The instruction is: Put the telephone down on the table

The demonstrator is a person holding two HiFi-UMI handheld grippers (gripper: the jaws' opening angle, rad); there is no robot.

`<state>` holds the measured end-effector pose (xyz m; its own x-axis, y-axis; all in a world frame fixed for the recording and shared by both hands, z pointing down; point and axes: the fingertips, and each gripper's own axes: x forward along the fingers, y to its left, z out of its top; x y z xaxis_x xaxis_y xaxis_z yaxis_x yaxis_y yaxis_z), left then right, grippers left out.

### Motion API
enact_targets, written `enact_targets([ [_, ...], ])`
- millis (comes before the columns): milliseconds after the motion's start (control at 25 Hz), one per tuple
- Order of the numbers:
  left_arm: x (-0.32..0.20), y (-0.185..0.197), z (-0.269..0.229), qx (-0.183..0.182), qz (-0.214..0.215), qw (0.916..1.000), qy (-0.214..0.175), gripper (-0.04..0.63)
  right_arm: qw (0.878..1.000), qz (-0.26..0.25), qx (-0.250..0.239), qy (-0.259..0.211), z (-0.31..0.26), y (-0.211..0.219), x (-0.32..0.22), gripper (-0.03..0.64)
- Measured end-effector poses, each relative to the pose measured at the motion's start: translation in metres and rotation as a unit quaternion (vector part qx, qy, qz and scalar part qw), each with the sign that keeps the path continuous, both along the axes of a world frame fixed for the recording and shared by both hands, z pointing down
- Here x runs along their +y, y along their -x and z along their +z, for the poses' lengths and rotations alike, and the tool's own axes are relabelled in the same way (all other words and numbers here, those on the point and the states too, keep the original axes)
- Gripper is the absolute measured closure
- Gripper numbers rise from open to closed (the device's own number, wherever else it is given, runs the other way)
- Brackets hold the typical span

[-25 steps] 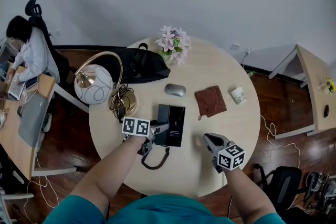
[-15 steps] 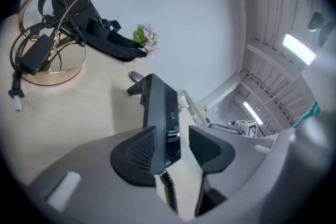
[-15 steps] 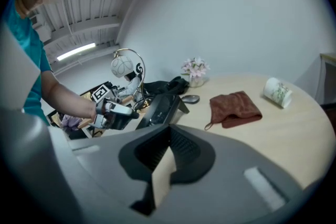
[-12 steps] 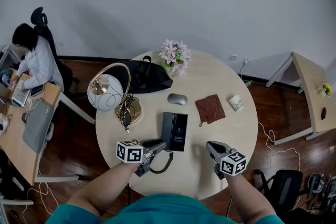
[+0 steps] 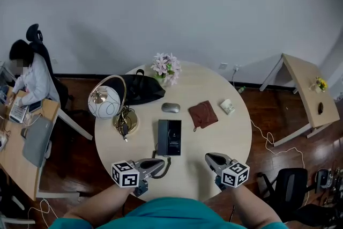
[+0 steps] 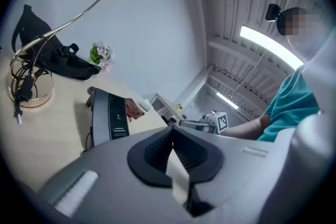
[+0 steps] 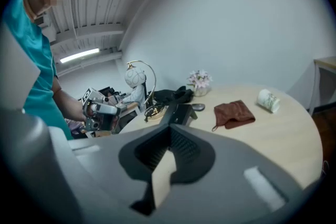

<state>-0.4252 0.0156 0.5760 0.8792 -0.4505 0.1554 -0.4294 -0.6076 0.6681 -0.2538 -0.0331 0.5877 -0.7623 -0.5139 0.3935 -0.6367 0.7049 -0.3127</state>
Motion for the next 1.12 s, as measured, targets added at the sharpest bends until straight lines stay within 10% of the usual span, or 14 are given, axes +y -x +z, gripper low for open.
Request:
enact_targets([
  [640, 0.131, -0.148, -0.046, -0.035, -0.078, 0.9947, -0.058, 0.589, 0.989, -0.141, -0.014, -0.039, -0.045, -0.099, 0.153, 0.614],
  [1120, 0.212, -0.192, -0.067, -0.053, -0.005, 0.9936, -0.1, 0.589, 0.998, -0.052, -0.025, -0.023, -0.054, -0.171, 0.221, 0.614],
])
